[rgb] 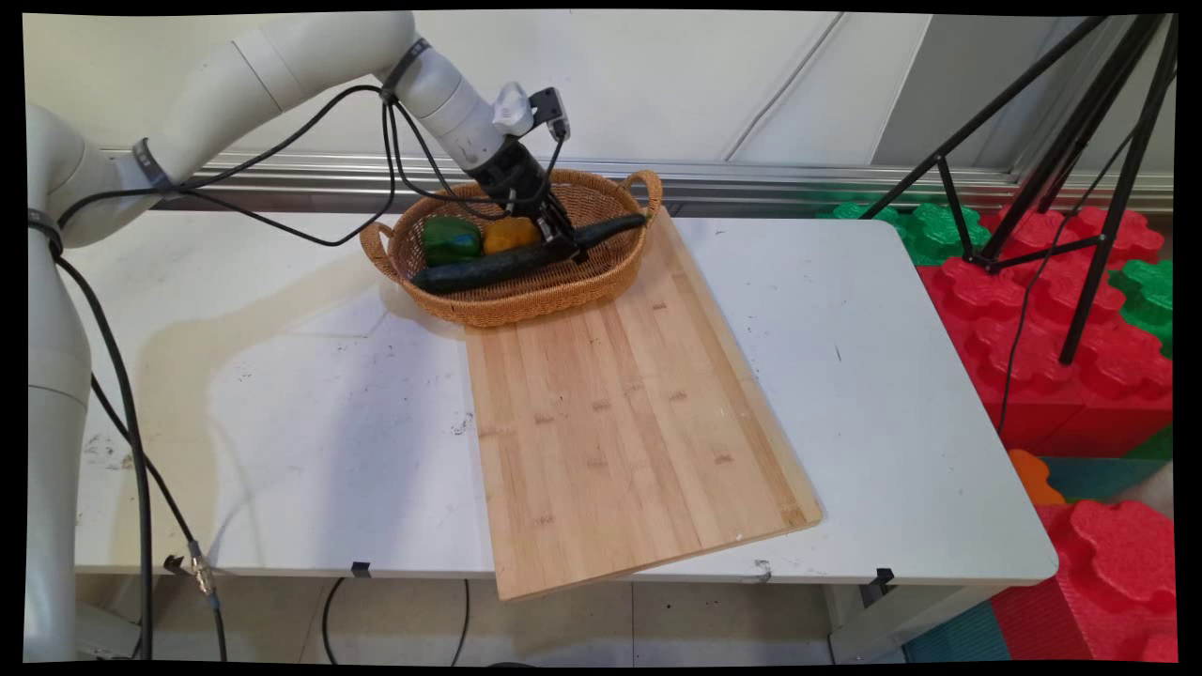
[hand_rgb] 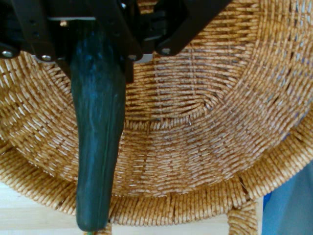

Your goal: Place the picked object on the cutting board

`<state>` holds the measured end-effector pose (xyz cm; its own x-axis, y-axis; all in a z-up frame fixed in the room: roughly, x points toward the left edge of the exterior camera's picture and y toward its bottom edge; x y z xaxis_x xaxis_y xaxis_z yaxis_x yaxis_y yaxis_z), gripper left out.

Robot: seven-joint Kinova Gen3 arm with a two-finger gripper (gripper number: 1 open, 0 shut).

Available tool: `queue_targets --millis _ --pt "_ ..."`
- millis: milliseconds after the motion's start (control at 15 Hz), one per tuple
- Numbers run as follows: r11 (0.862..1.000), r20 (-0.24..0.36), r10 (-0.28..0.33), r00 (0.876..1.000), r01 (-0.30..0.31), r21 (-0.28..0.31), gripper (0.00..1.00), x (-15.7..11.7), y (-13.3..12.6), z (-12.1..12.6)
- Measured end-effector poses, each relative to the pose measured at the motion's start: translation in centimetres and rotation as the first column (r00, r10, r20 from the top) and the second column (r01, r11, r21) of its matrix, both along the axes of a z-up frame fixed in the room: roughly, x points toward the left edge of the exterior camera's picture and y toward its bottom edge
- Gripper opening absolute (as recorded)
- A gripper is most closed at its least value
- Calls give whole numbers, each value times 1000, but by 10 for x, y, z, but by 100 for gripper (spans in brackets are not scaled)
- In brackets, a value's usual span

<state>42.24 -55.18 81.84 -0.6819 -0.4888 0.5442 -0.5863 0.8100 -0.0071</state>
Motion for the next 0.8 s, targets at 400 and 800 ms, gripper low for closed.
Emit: queue_targets --millis 400,800 --pt "1000 -35 18 999 -18 -6 0 3 8 13" --pt "996 -126 51 991 -59 -60 0 6 22 49"
